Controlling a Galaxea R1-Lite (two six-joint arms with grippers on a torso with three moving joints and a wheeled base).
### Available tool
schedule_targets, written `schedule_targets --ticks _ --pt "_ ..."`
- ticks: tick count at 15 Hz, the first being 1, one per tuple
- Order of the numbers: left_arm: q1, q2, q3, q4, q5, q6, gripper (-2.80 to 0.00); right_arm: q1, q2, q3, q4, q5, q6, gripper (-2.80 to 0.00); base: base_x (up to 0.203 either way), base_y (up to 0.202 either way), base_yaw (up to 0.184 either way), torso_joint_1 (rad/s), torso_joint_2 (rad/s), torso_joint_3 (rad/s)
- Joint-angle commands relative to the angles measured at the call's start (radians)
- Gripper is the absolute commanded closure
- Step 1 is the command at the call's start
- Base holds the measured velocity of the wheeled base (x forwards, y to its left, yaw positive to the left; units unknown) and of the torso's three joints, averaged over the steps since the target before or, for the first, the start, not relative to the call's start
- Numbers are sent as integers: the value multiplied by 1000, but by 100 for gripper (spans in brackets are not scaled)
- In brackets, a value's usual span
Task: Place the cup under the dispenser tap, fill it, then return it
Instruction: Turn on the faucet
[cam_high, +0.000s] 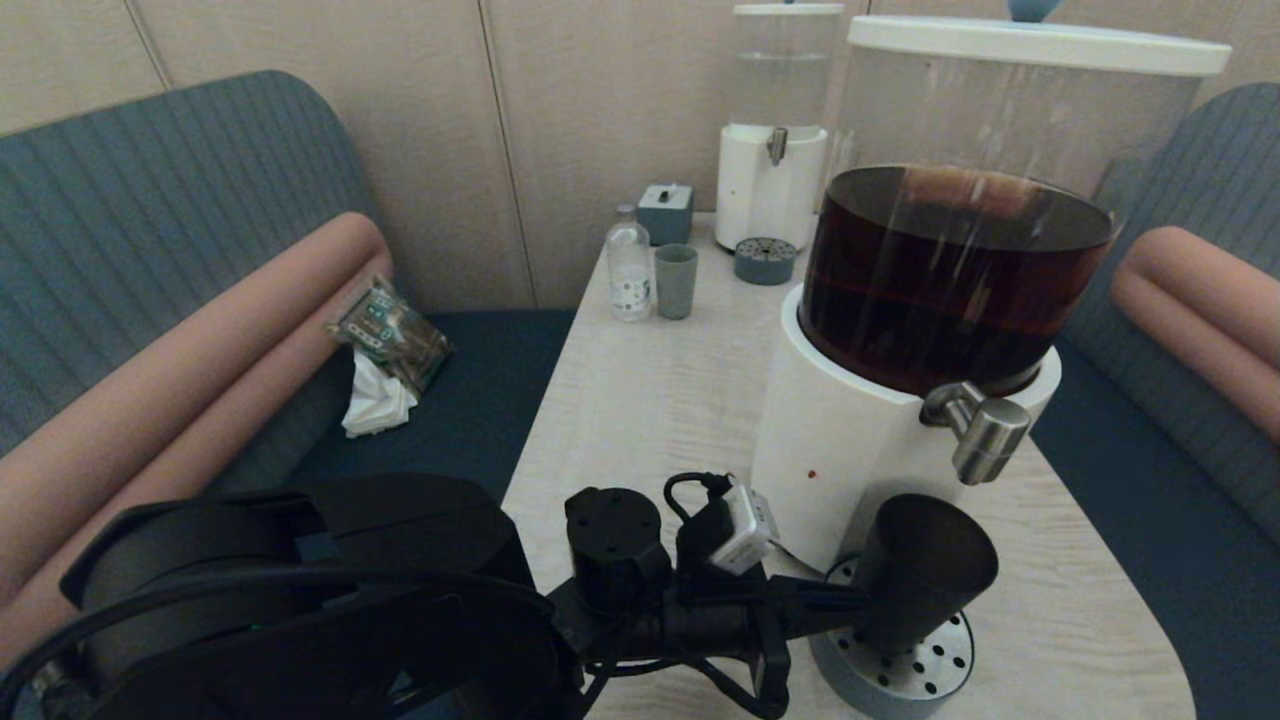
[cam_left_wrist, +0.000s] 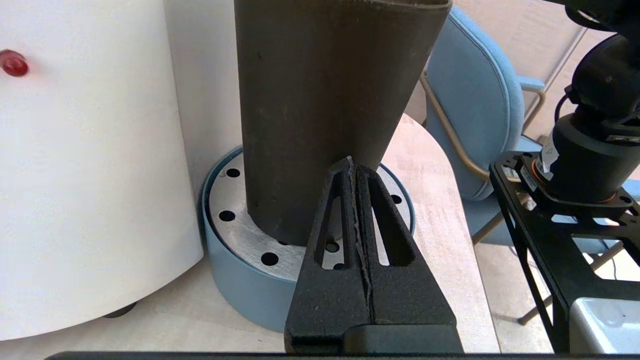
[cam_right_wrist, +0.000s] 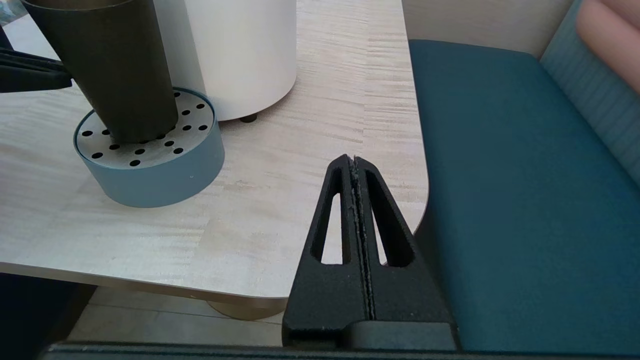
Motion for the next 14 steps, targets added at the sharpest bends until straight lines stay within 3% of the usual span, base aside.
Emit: schedule_targets --ticks 1,8,14 --pt "-1 5 -5 -9 -4 0 0 0 0 9 -1 0 0 0 0 0 0 0 0 0" --pt "-1 5 9 -9 -3 4 0 0 0 9 -1 0 0 0 0 0 0 0 0 0" --pt "31 -112 145 -9 25 -5 0 0 0 9 -1 0 0 0 0 0 0 0 0 0"
